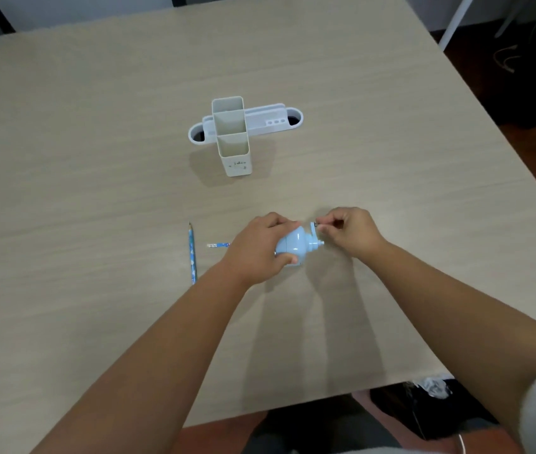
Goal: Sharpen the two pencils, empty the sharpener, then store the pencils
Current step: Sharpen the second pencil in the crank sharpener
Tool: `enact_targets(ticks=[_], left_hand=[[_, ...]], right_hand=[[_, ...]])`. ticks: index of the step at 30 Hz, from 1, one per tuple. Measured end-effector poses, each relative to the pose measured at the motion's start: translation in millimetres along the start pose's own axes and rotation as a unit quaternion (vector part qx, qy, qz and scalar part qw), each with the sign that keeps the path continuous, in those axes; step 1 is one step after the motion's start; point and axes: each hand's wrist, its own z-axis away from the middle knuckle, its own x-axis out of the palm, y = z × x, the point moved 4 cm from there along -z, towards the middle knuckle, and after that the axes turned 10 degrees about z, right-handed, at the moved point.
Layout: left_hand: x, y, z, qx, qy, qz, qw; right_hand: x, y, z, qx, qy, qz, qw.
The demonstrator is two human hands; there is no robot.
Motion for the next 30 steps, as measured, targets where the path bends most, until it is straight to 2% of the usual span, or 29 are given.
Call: enact_targets(ticks=[4,7,10,13,16,20,25,30], left_hand=[[-1.8,0.1,-0.5,0.001,0.004,0.000,1.000],[-1.3,-1.2,0.9,0.001,0.006,-0.006,1.000],[0.6,1.2,-0.1,0.007,-0.009,-0.026,1.000],[0.6,2.6,-1.0,0.007,-0.010,-0.043,0.999],[0.5,1.9,2.5,-0.005,0.007,-0.033,0.999],[1.9,3.0,4.5,-0.002,0.030,-0.016,0.999],[3.0,1.5,6.6,0.000,0.036,-0.004,0.999],[0.0,-2.2,7.9,-0.003,0.031,-0.003,1.000]], right_hand=[[17.2,17.0,34.9,0.005,-0.057,0.012,0.998],[12.1,13.8,67.8,0.002,-0.084,-0.024,0.996],[-14.1,-6.7,63.9,-0.074,0.003,-0.055,0.996],[-20.0,-15.5,23.8,-0.060,0.064,-0.062,0.994],[-0.2,-9.0,-2.7,-0.024,0.023,0.001,0.999],[22.6,9.1,9.8,-0.006,-0.023,0.064,0.998],[22.5,15.5,29.4,0.012,-0.042,0.043,0.998],[5.4,5.2,24.5,-0.003,-0.084,0.110,0.990]])
